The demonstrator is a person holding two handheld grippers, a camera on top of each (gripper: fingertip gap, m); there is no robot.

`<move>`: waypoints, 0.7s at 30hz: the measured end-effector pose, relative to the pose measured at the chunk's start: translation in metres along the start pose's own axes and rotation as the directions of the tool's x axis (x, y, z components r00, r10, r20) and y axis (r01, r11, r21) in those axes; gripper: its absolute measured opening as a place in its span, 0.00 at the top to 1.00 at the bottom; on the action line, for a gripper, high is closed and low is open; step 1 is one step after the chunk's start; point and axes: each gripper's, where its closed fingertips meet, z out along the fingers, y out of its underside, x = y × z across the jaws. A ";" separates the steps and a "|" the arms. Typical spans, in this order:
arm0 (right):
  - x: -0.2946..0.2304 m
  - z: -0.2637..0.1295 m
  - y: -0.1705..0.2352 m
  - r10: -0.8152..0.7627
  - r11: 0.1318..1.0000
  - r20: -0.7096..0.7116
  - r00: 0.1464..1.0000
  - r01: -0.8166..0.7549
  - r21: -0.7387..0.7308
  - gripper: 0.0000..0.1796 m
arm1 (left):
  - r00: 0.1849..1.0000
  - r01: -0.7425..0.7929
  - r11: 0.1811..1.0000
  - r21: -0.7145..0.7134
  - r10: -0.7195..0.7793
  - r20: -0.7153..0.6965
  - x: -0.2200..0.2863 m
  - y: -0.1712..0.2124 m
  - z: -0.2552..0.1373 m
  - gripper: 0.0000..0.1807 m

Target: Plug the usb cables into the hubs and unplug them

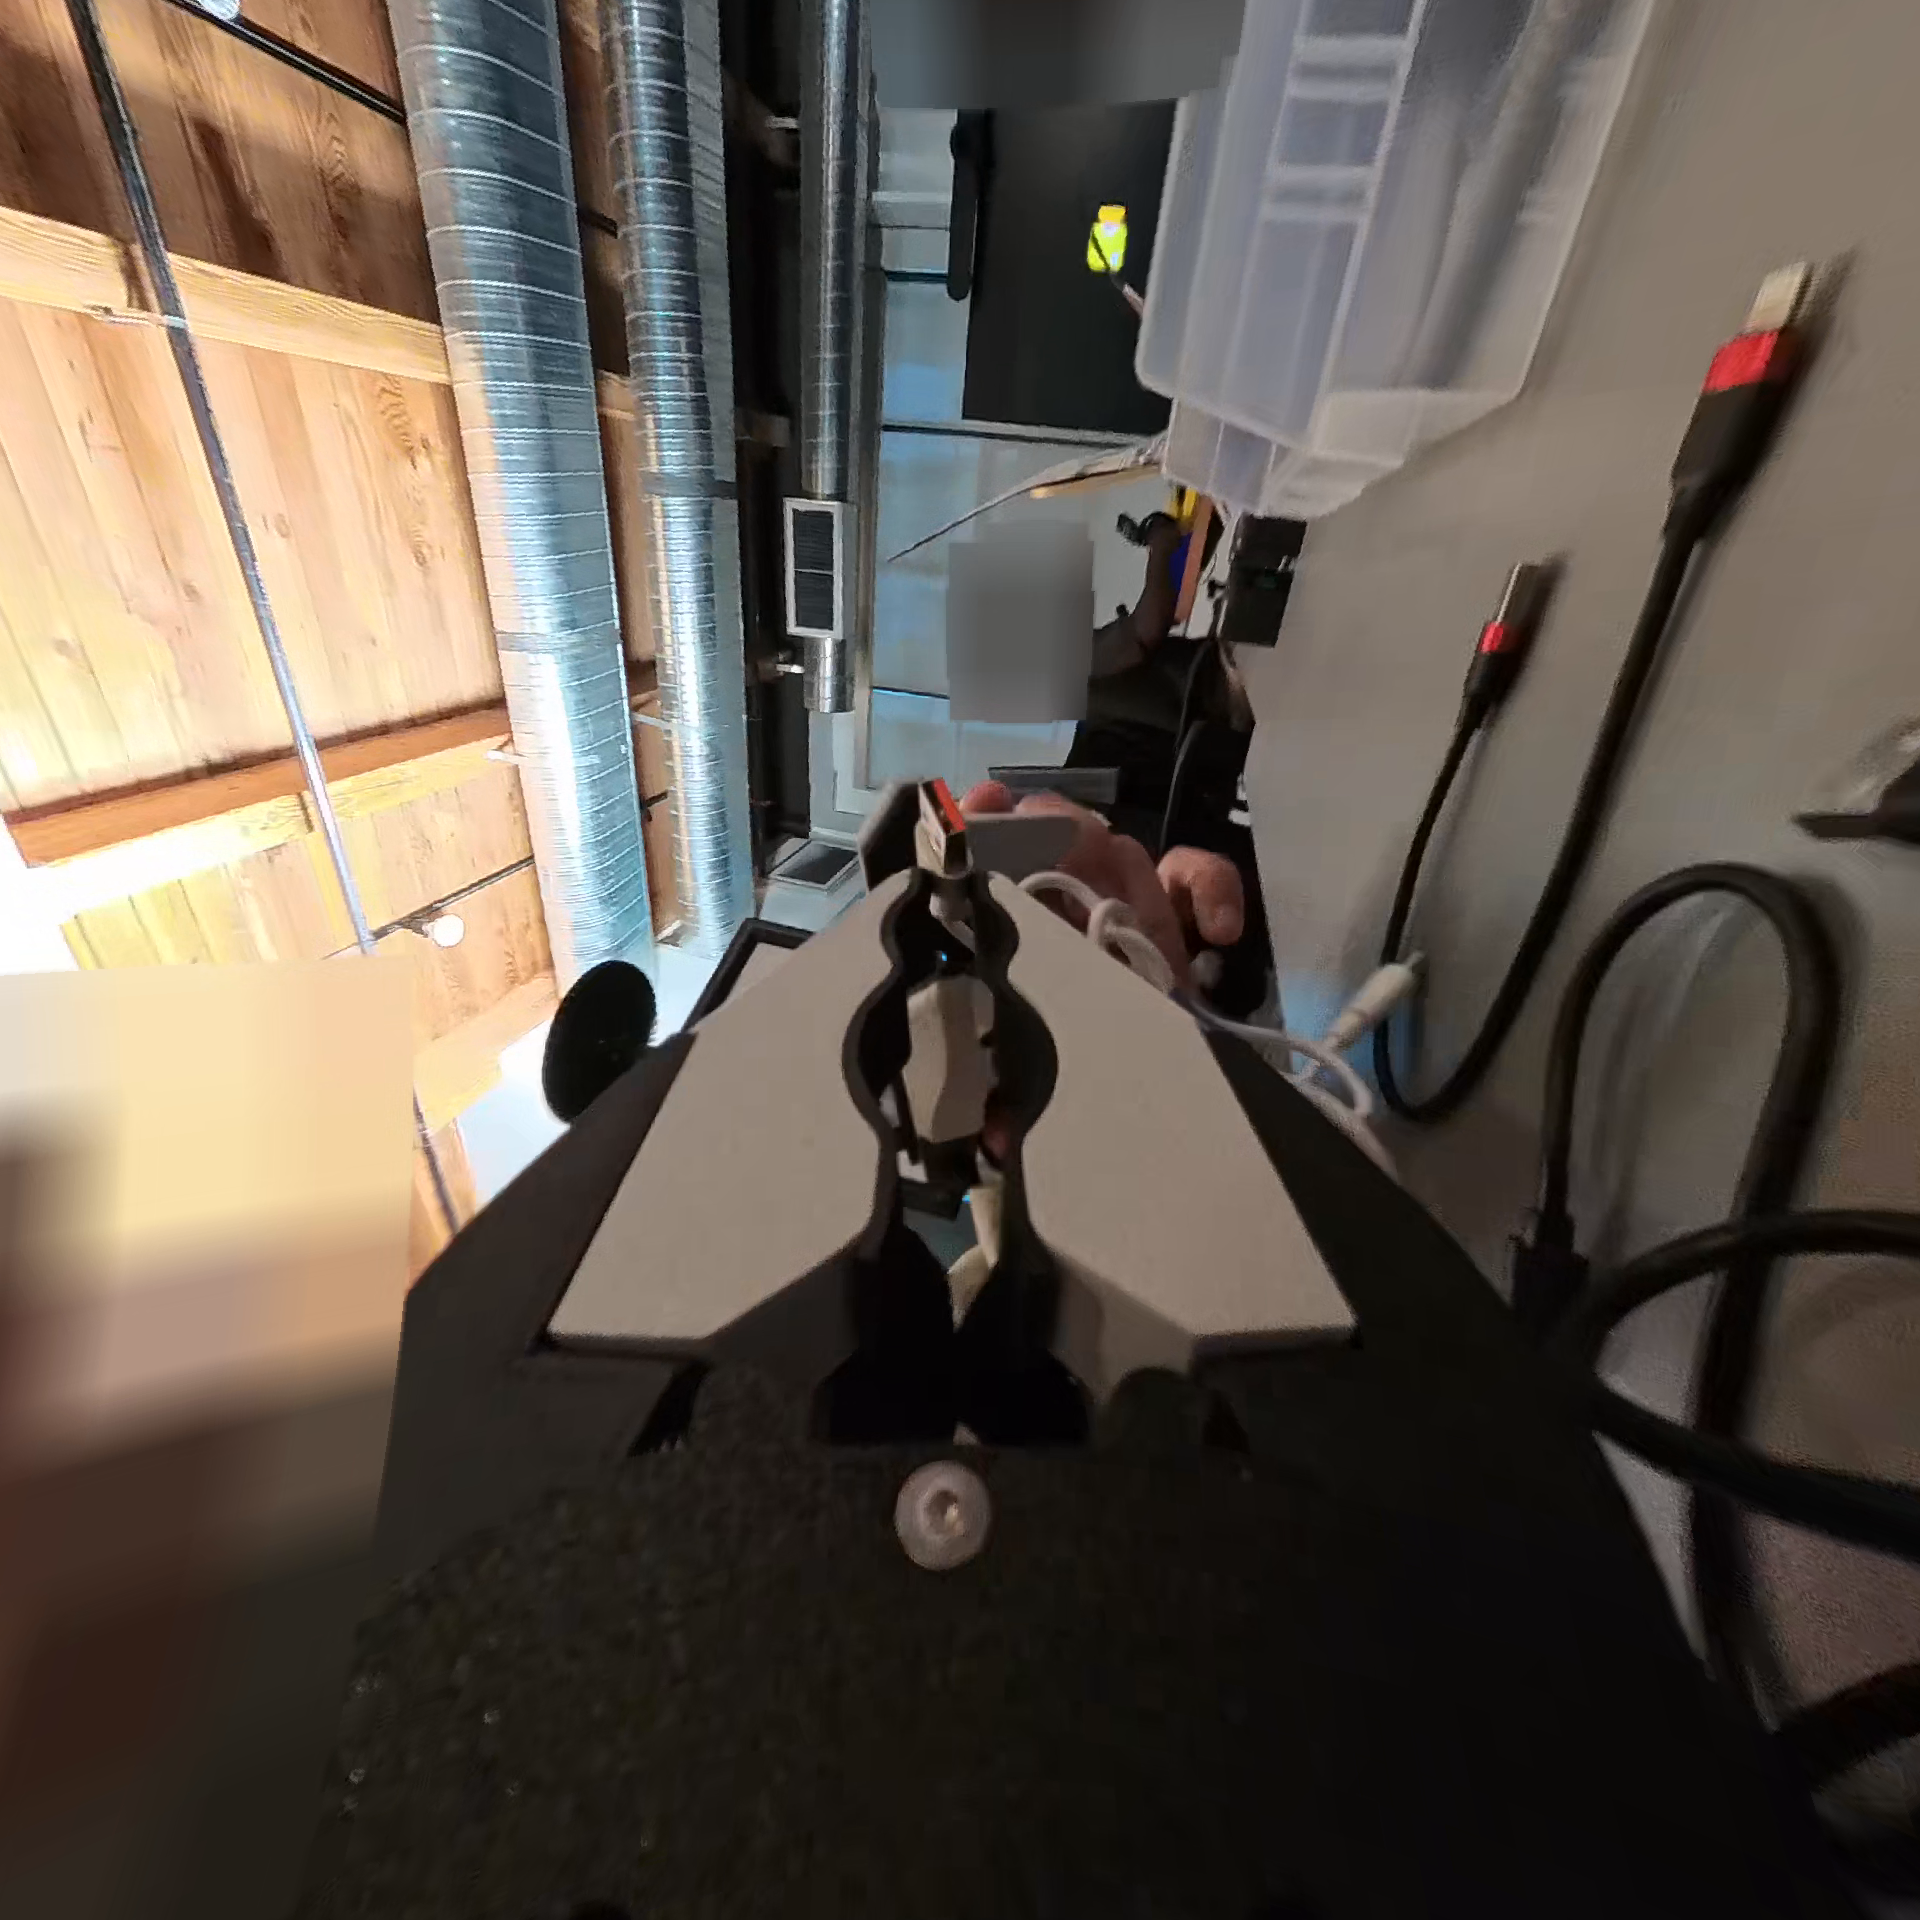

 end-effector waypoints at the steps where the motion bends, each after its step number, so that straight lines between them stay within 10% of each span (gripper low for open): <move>1: 0.001 0.001 0.002 0.021 1.000 0.007 1.000 -0.021 -0.007 0.96 | 1.000 -0.031 0.999 -0.017 0.031 0.000 0.001 0.003 0.001 0.82; 7: 0.004 -0.004 -0.001 0.052 0.999 0.003 0.999 -0.052 -0.013 0.96 | 0.987 -0.158 0.984 -0.082 0.160 0.013 0.002 0.014 0.001 0.97; 21: -0.004 -0.006 -0.009 0.005 1.000 0.045 0.999 -0.004 -0.011 0.92 | 0.997 0.015 0.998 -0.057 -0.019 -0.079 0.008 0.007 0.000 0.99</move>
